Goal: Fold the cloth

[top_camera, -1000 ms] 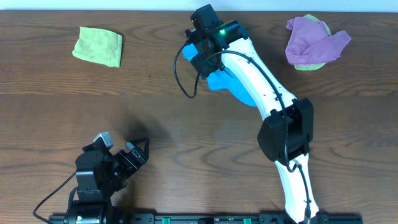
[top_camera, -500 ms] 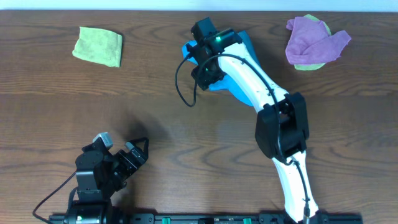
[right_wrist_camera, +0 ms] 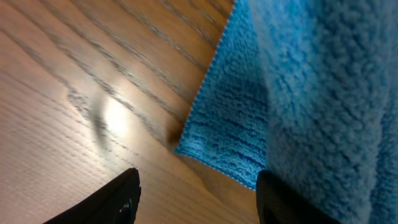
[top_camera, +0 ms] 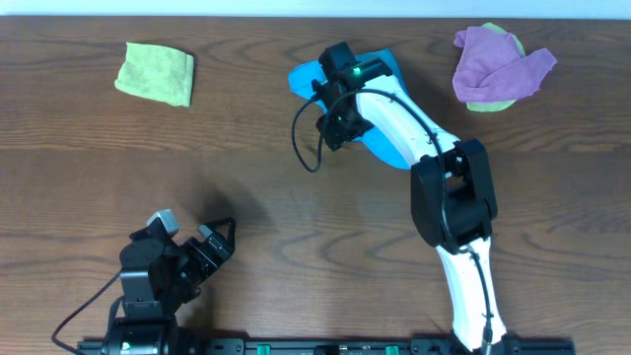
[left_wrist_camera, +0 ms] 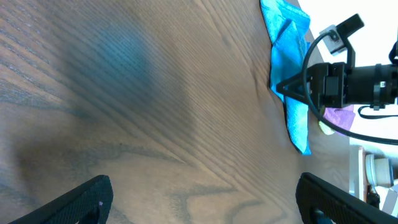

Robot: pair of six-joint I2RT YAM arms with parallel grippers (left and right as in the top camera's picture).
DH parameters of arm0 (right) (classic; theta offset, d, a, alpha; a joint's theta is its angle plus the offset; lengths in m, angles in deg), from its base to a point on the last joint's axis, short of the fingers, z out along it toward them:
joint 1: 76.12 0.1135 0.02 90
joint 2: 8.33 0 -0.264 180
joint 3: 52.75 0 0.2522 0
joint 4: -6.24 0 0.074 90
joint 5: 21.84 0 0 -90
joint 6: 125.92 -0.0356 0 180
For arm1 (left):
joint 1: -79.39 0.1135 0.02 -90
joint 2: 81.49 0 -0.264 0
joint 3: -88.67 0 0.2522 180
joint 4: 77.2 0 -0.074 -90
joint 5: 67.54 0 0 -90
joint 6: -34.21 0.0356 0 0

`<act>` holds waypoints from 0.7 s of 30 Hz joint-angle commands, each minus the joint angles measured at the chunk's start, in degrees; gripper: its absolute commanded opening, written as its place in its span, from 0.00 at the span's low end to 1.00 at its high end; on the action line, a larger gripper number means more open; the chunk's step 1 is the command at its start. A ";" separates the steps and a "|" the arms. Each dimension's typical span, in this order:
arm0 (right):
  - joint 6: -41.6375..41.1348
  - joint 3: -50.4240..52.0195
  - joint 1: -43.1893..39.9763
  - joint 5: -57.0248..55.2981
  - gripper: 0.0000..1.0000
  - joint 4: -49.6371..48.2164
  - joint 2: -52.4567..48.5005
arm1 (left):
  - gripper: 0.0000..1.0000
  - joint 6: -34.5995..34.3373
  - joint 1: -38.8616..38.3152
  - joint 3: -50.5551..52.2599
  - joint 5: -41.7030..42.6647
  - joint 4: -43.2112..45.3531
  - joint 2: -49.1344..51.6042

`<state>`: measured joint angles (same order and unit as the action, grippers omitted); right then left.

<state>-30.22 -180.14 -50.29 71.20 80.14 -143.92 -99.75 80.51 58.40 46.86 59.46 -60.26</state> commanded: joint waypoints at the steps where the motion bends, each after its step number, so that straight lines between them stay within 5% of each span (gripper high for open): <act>1: -1.73 0.96 -0.35 0.44 0.61 -1.18 -0.50 | 0.95 -0.44 0.35 0.24 -0.61 0.07 0.02; 21: -3.54 3.96 -0.37 1.46 0.56 -6.05 -0.52 | 0.95 -0.44 0.35 0.24 -1.05 0.07 0.02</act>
<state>-32.80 -176.57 -50.38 72.28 74.58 -143.92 -99.73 80.51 58.40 46.32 59.46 -60.26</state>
